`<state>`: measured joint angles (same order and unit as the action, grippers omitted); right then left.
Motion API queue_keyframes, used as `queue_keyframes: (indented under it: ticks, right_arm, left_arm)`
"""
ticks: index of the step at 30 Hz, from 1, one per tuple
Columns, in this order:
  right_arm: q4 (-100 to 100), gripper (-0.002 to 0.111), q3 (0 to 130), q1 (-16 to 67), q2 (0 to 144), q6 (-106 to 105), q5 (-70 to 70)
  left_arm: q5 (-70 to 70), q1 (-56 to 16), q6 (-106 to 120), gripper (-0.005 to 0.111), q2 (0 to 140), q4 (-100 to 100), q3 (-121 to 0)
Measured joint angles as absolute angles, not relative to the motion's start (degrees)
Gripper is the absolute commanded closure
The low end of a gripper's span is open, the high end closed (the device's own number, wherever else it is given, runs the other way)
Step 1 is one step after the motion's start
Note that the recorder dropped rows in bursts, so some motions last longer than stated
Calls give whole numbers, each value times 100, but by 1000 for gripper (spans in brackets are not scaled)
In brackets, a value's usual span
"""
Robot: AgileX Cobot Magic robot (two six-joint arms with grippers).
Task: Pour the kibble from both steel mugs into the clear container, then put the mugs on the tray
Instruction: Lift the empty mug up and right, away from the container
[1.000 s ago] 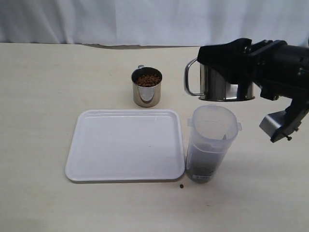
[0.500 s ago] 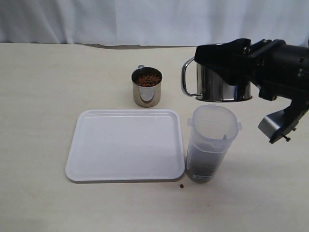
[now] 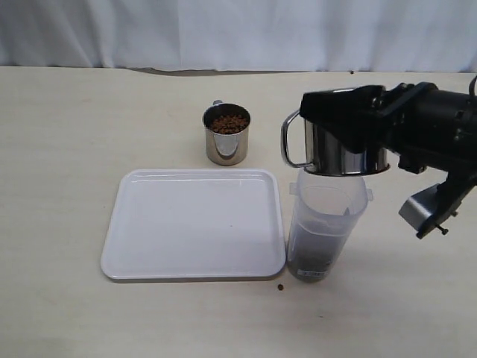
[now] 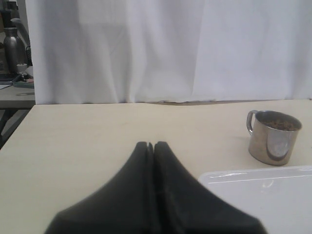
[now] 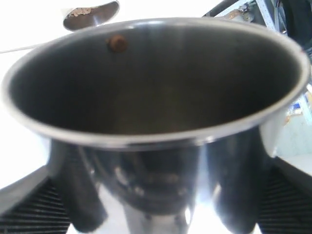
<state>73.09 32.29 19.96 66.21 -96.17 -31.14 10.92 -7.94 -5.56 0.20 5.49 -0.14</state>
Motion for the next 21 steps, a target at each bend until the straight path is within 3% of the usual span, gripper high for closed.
queue_keyframes:
  ticks: [9, 21]
  right_arm:
    - [6360, 103, 3229, 1996, 6610, -8111, -3114]
    - [5677, 103, 3477, 1996, 6310, -3719, -2383]
  left_arm:
    - [1092, -794, -556, 107, 20, 549, -14]
    - [1092, -794, -556, 107, 20, 549, -14]
